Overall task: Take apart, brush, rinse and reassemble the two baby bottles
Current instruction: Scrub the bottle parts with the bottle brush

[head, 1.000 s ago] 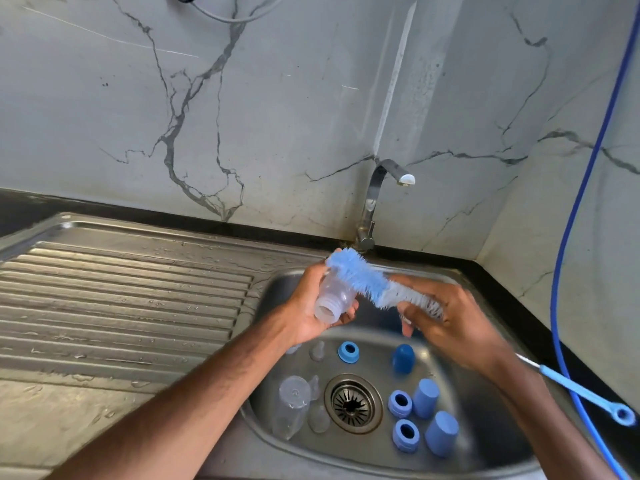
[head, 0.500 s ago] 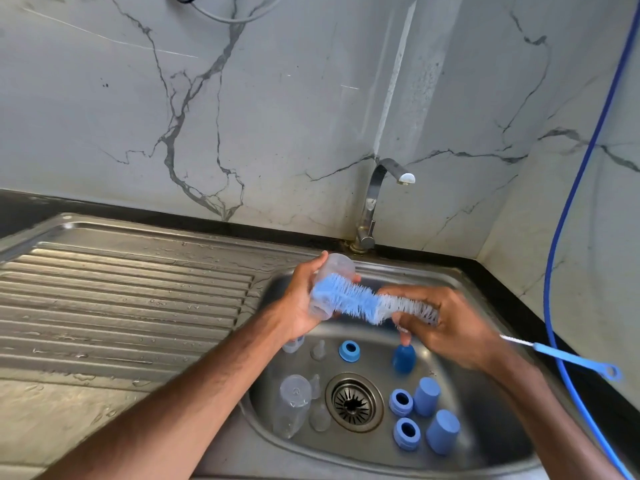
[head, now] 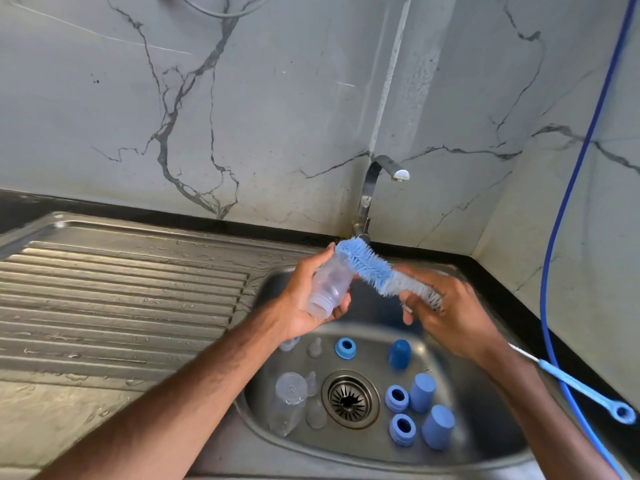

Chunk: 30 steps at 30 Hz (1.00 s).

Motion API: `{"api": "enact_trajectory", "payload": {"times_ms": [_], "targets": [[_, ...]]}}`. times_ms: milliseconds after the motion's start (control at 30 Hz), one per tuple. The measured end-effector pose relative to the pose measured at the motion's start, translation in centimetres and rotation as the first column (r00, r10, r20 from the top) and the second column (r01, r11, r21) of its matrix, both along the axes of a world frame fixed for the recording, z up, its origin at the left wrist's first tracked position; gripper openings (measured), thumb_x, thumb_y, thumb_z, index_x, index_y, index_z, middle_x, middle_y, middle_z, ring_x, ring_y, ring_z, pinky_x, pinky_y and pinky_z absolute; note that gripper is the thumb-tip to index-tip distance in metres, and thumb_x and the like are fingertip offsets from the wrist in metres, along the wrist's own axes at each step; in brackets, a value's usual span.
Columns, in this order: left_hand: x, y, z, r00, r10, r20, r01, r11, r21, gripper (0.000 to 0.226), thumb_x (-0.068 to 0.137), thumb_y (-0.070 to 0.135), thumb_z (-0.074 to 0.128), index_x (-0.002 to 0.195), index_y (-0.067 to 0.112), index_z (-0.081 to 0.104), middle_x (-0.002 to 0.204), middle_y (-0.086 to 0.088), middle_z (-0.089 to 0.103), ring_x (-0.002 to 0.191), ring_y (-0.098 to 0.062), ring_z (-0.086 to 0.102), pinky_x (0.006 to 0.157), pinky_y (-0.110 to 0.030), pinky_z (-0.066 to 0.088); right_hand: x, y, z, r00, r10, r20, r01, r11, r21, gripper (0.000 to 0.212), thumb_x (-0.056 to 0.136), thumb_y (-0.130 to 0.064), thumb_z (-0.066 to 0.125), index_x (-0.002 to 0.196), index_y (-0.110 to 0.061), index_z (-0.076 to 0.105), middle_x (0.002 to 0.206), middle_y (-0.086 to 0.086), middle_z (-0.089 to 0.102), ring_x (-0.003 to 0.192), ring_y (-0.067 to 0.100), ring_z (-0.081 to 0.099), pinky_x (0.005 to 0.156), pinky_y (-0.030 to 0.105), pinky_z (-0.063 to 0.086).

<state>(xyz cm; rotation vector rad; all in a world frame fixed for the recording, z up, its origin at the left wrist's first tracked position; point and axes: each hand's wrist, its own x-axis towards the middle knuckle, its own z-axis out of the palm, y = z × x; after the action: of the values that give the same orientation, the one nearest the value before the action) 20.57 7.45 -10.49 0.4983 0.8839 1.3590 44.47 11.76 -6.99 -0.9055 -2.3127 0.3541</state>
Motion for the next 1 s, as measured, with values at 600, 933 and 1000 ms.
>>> {"api": "enact_trajectory", "payload": {"times_ms": [600, 933, 1000], "targets": [[0.5, -0.5, 0.4, 1.0, 0.002, -0.001, -0.002, 1.0, 0.003, 0.047, 0.105, 0.039, 0.051, 0.123, -0.002, 0.064, 0.098, -0.02, 0.072, 0.068, -0.021, 0.067, 0.056, -0.031, 0.058, 0.3, 0.2, 0.2, 1.0, 0.006, 0.012, -0.006, 1.0, -0.017, 0.035, 0.101, -0.027, 0.067, 0.134, -0.038, 0.066, 0.073, -0.014, 0.074, 0.065, 0.006, 0.069, 0.066, 0.033, 0.059], [-0.1, -0.3, 0.2, 0.995, 0.052, 0.09, -0.051, 0.999, -0.012, 0.056, 0.096, 0.051, 0.063, 0.112, -0.003, 0.068, 0.095, -0.02, 0.075, 0.071, -0.026, 0.073, 0.053, -0.033, 0.06, 0.0, 0.0, 0.2, 1.0, 0.027, -0.005, -0.028, 0.998, -0.056, 0.039, 0.099, -0.024, 0.069, 0.136, -0.035, 0.065, 0.074, -0.018, 0.074, 0.067, 0.005, 0.071, 0.067, 0.029, 0.058], [0.2, -0.2, 0.3, 0.997, 0.013, 0.079, -0.013, 1.0, 0.006, 0.056, 0.088, 0.053, 0.073, 0.107, 0.001, 0.072, 0.097, -0.017, 0.073, 0.074, -0.023, 0.07, 0.055, -0.031, 0.059, 0.3, -0.2, 0.3, 1.0, -0.013, -0.009, 0.013, 1.0, -0.029, 0.039, 0.099, -0.024, 0.069, 0.135, -0.037, 0.065, 0.073, -0.017, 0.074, 0.067, 0.004, 0.07, 0.066, 0.023, 0.054]]}}
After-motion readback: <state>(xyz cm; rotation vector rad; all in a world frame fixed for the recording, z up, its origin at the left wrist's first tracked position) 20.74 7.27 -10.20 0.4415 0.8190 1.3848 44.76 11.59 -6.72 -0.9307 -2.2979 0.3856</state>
